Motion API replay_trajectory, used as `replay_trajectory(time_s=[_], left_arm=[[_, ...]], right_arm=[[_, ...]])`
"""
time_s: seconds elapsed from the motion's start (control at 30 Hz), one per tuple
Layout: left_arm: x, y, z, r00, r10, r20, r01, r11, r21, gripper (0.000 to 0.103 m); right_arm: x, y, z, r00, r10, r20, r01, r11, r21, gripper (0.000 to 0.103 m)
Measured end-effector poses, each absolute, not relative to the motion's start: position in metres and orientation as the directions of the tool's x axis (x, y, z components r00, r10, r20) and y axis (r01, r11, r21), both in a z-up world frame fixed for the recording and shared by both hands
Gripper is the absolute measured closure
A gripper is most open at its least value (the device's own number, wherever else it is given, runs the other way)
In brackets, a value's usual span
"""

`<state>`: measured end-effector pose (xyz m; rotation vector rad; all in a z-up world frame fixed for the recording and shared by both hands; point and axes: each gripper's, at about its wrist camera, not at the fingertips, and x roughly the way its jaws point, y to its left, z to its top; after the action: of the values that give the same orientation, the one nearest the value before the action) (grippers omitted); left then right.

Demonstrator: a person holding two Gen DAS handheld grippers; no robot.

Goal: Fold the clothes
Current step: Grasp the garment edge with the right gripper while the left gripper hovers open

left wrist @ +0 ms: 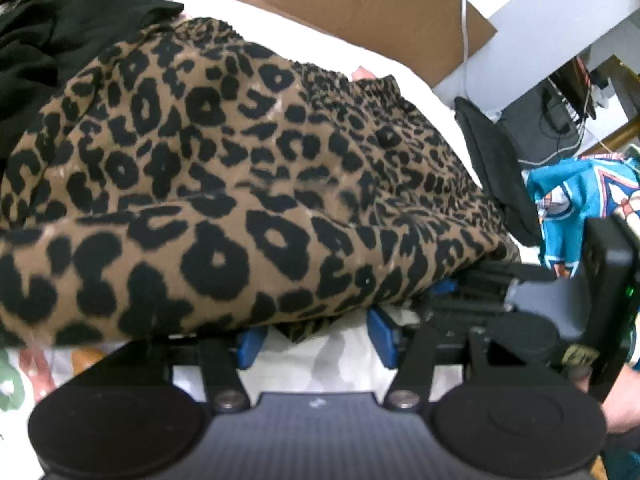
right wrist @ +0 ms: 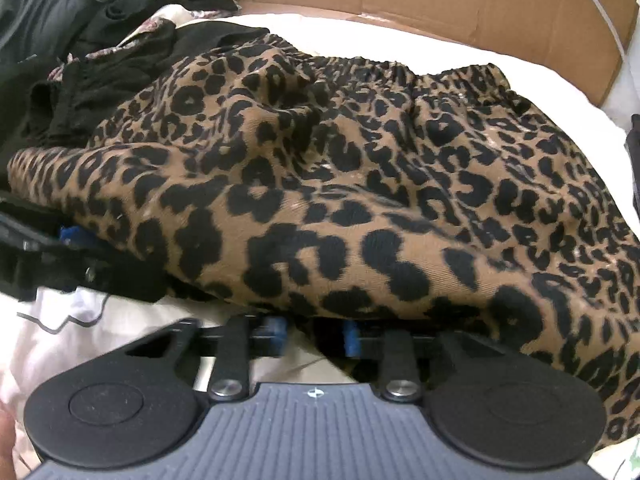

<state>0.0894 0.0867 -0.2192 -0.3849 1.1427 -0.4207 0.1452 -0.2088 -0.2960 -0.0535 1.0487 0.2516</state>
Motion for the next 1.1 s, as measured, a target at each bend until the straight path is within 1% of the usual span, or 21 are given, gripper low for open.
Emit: replay_trajectory(time_s=[0.07, 0.1, 0.37, 0.67, 0.73, 0.77, 0.8, 0.83, 0.87, 0.9, 1.0, 1.1], left_arm=[[0.085, 0.086, -0.221, 0.348, -0.505, -0.790, 0.120, 0.860, -0.497, 0.046], [0.083, 0.085, -0.222, 0.345, -0.503, -0.793, 0.119, 0.861, -0.495, 0.046], [0.074, 0.072, -0.227, 0.335, -0.460, -0.822, 0.140, 0.887, -0.439, 0.046], [0.079, 0.070, -0.230, 0.355, -0.439, -0.825, 0.040, 0.889, -0.455, 0.044], [0.078, 0.070, -0.230, 0.363, -0.432, -0.826, 0.029, 0.891, -0.453, 0.046], [0.076, 0.070, -0.229, 0.366, -0.431, -0.825, 0.024, 0.890, -0.455, 0.051], [0.075, 0.072, -0.229, 0.363, -0.439, -0.822, 0.019, 0.885, -0.464, 0.068], [0.073, 0.073, -0.230, 0.357, -0.451, -0.818, 0.012, 0.878, -0.479, 0.076], [0.072, 0.076, -0.232, 0.349, -0.467, -0.813, 0.004, 0.868, -0.497, 0.090], [0.069, 0.079, -0.233, 0.340, -0.485, -0.806, -0.006, 0.856, -0.518, 0.100], [0.060, 0.093, -0.231, 0.347, -0.519, -0.781, -0.041, 0.823, -0.566, 0.103], [0.053, 0.101, -0.224, 0.358, -0.532, -0.767, -0.049, 0.810, -0.585, 0.103]], right_arm=[[0.143, -0.214, -0.293, 0.462, 0.202, -0.863, -0.238, 0.966, 0.099, 0.100], [0.141, -0.218, -0.290, 0.458, 0.214, -0.863, -0.241, 0.964, 0.111, 0.101], [0.105, -0.228, -0.270, 0.387, 0.316, -0.866, -0.346, 0.921, 0.181, 0.101], [0.062, -0.240, -0.250, 0.326, 0.377, -0.867, -0.434, 0.874, 0.217, 0.101], [0.057, -0.245, -0.246, 0.321, 0.386, -0.865, -0.438, 0.870, 0.226, 0.101], [0.054, -0.247, -0.245, 0.318, 0.392, -0.863, -0.440, 0.868, 0.231, 0.102], [0.051, -0.249, -0.243, 0.315, 0.397, -0.862, -0.443, 0.865, 0.237, 0.103], [0.049, -0.251, -0.242, 0.311, 0.403, -0.861, -0.445, 0.862, 0.243, 0.103], [0.047, -0.253, -0.241, 0.307, 0.408, -0.860, -0.446, 0.860, 0.248, 0.103], [0.045, -0.254, -0.240, 0.305, 0.411, -0.859, -0.448, 0.858, 0.251, 0.103], [0.040, -0.257, -0.239, 0.306, 0.415, -0.857, -0.450, 0.856, 0.253, 0.103], [0.039, -0.256, -0.238, 0.318, 0.413, -0.853, -0.450, 0.858, 0.248, 0.102]])
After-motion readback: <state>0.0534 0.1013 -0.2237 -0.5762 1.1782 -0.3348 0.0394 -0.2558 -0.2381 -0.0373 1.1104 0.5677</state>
